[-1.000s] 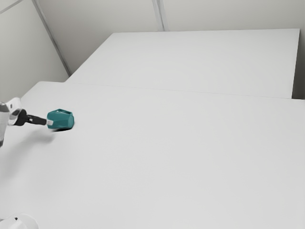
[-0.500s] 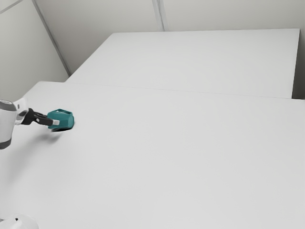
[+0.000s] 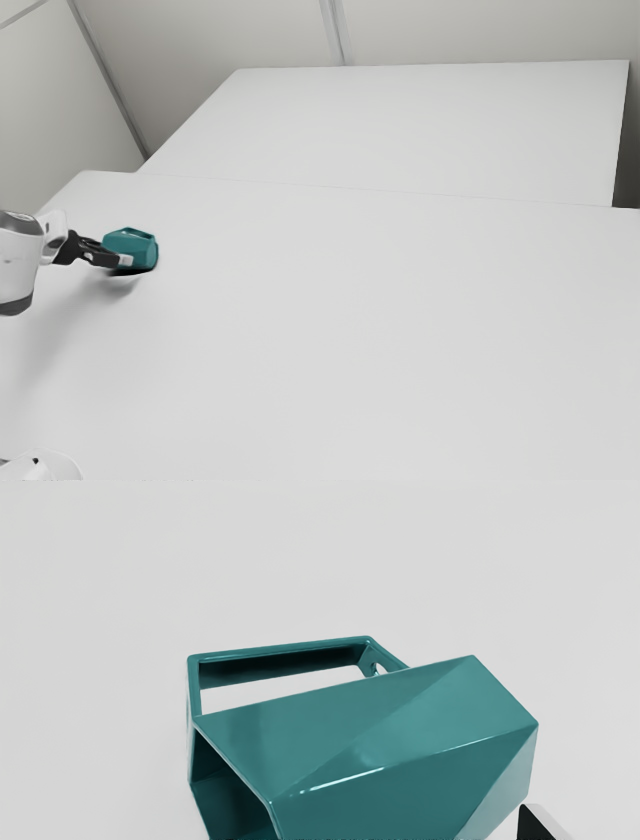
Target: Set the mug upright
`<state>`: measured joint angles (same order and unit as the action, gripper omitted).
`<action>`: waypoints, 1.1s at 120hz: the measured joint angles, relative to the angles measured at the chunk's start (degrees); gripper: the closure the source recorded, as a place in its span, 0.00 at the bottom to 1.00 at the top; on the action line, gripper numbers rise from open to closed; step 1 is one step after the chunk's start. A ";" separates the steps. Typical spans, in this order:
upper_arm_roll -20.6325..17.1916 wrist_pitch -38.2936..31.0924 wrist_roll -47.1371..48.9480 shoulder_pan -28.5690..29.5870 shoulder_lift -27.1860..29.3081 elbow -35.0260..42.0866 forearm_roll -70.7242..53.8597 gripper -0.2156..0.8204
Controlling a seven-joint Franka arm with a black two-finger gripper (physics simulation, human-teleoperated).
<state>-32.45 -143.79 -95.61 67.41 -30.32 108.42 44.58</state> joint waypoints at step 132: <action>6.57 -2.17 1.41 -13.15 14.48 3.76 -1.62 0.96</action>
<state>-25.87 -145.96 -94.21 54.25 -15.85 112.17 42.96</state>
